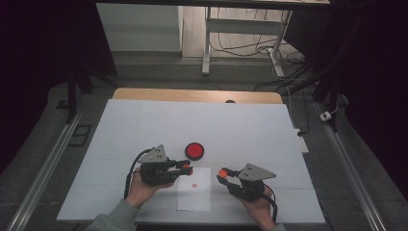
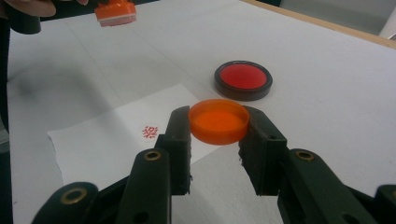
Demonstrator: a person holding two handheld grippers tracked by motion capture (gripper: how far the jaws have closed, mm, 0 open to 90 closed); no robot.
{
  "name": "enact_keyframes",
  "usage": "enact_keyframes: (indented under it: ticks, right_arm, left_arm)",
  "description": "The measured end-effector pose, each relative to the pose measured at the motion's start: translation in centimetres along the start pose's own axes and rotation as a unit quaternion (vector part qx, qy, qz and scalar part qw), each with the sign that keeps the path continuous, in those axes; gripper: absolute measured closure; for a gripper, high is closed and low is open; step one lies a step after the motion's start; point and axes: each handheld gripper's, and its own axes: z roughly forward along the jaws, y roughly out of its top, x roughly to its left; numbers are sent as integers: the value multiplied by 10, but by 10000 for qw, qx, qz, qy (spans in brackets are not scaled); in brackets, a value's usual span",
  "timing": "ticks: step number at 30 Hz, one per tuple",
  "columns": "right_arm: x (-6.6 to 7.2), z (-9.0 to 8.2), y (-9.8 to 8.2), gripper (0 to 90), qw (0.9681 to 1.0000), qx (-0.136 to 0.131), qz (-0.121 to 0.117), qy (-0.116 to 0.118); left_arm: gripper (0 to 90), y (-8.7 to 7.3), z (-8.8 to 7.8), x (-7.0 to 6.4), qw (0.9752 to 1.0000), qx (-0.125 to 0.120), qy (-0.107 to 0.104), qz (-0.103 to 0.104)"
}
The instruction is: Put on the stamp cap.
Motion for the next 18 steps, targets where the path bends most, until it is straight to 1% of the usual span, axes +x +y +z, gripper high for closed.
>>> enact_keyframes:
  ticks: [8, 12, 13, 14, 18]
  right_arm:
    - [8, 10, 4, 644, 9999, 18, -75, 120]
    - [14, 17, 6, 644, 9997, 100, -139, 189]
    - [16, 19, 6, 644, 9996, 102, -151, 236]
    - [17, 20, 6, 644, 9995, 136, -177, 211]
    - [21, 24, 8, 644, 9993, 132, -224, 273]
  left_arm:
    - [728, 0, 2, -1, 10000, 1, -24, 2]
    - [728, 0, 3, -2, 10000, 11, -41, 10]
    - [728, 0, 2, -2, 10000, 10, -44, 12]
    - [728, 0, 2, -2, 10000, 6, -43, 8]
    - [728, 0, 2, -2, 10000, -2, -40, 8]
